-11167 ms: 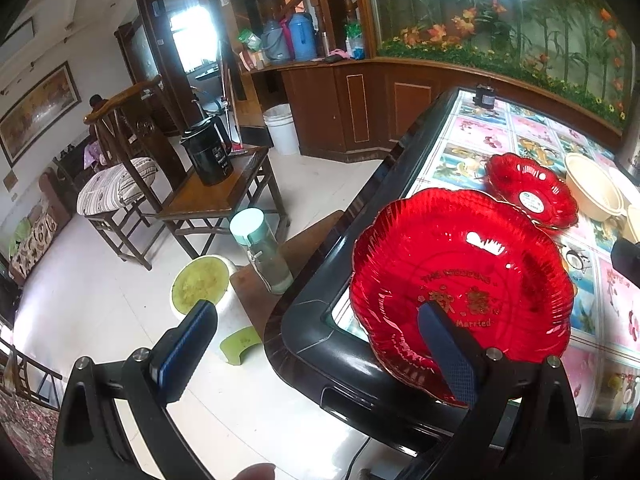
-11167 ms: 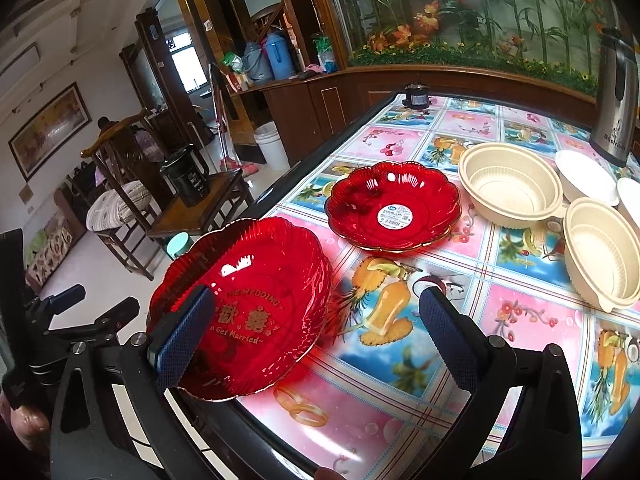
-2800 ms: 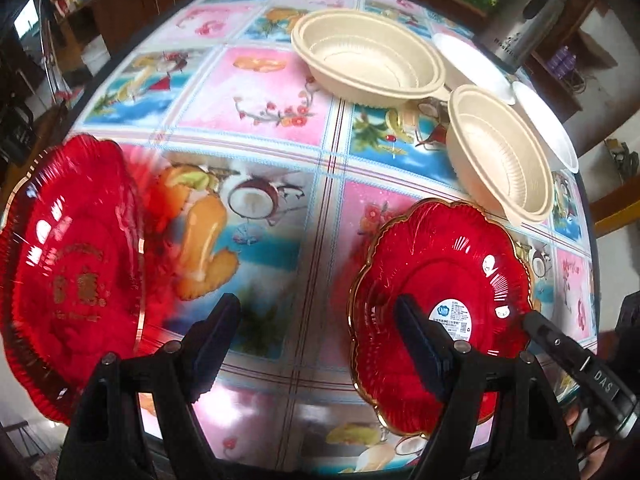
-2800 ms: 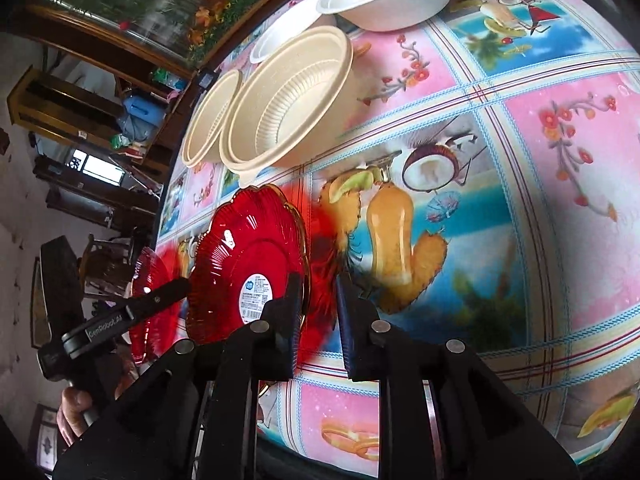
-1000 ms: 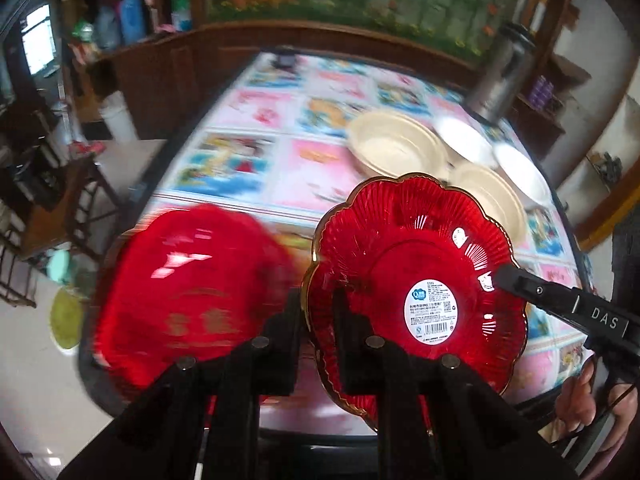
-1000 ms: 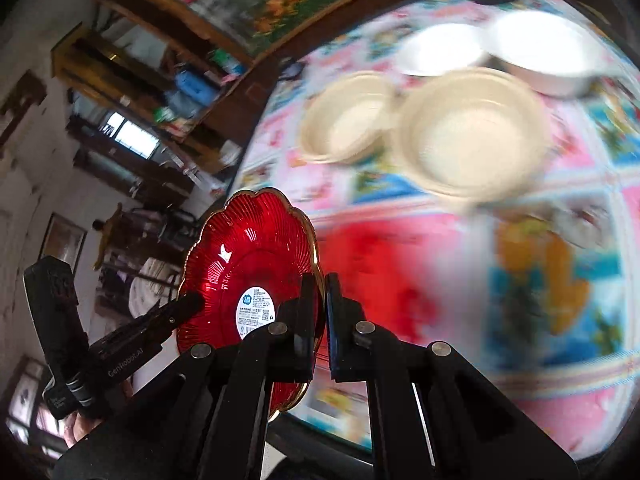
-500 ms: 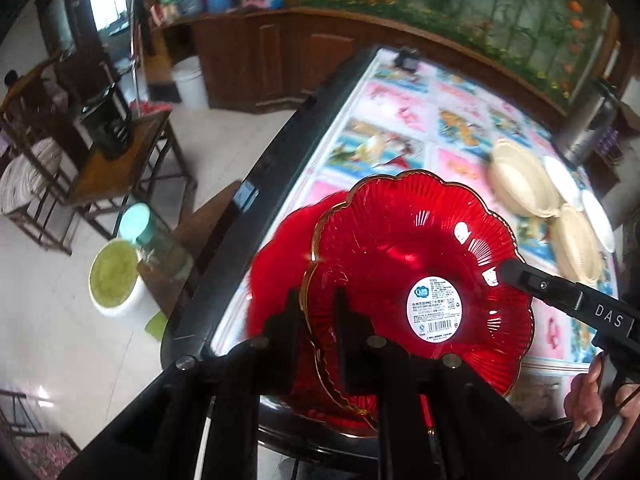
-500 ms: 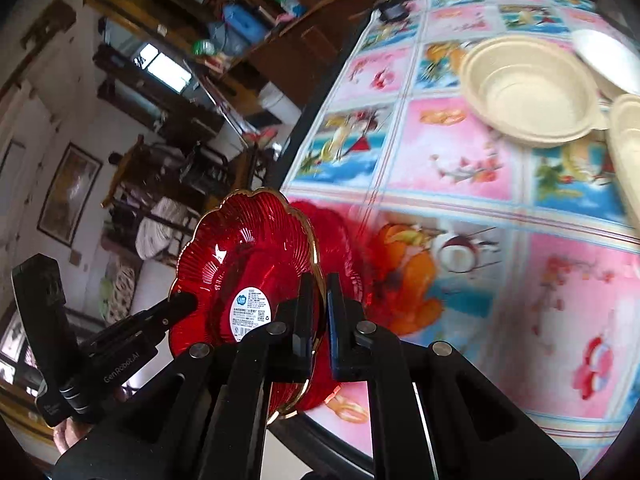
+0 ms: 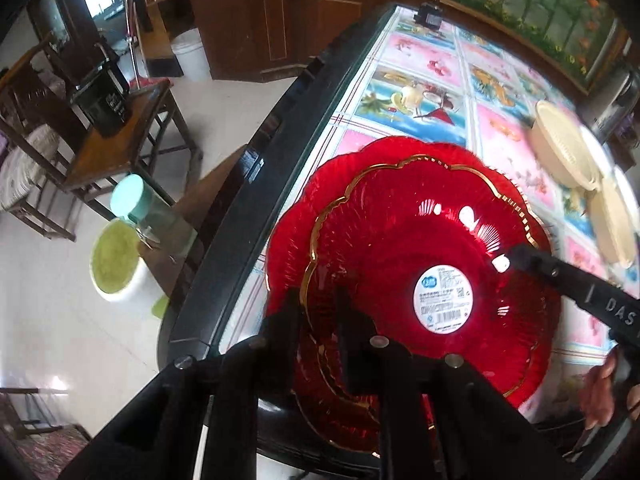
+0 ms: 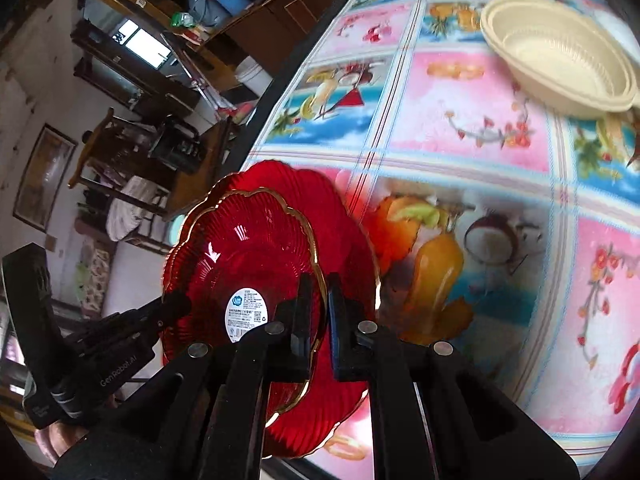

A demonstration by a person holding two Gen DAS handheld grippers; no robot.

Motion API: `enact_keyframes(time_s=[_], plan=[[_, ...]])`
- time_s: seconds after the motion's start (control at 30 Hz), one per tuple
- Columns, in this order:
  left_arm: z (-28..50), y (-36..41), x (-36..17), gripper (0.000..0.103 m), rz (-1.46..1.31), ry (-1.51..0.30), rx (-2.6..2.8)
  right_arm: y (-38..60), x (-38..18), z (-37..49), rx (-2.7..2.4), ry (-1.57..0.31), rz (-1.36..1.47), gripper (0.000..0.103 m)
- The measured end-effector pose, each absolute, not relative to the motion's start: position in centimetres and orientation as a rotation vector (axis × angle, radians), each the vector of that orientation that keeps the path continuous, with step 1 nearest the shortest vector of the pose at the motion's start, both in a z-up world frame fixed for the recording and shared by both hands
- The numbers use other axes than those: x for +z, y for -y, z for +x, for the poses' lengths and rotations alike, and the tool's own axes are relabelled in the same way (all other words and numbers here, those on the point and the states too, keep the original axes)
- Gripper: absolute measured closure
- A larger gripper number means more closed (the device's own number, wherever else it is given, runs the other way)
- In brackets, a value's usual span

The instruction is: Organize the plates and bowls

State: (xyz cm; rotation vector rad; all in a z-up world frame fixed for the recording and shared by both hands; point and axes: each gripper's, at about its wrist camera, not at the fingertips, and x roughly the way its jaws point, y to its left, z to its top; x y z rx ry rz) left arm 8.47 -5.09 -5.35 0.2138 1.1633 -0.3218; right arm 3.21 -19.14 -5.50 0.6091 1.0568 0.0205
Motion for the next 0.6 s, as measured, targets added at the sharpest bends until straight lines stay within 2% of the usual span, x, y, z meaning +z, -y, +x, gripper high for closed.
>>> enact_keyframes(time_s=[0.3,0.5,0.57,0.6], plan=[[6.9,6.0,-3.5,0.084,0.375,-1.042,-0.236,16.7,-4.8,3.8,-0.04,-1.069,0.33,0.095],[5.4,5.5,-0.6,0.083,0.313,-0.955,-0.233,16.2,-1.7,2.4,-0.057,-0.951,0.194,0.095],[4.6,5.5,0.4,0.077,0.268,-0.935,-0.261,16.9,-0.6,1.4,-0.042,-0.894,0.223,0.095],[4.0,5.7,0.8,0.071,0.248,-0.926,-0.279,17.5,-0.2,0.8,-0.038,-0.865,0.242,0.095]])
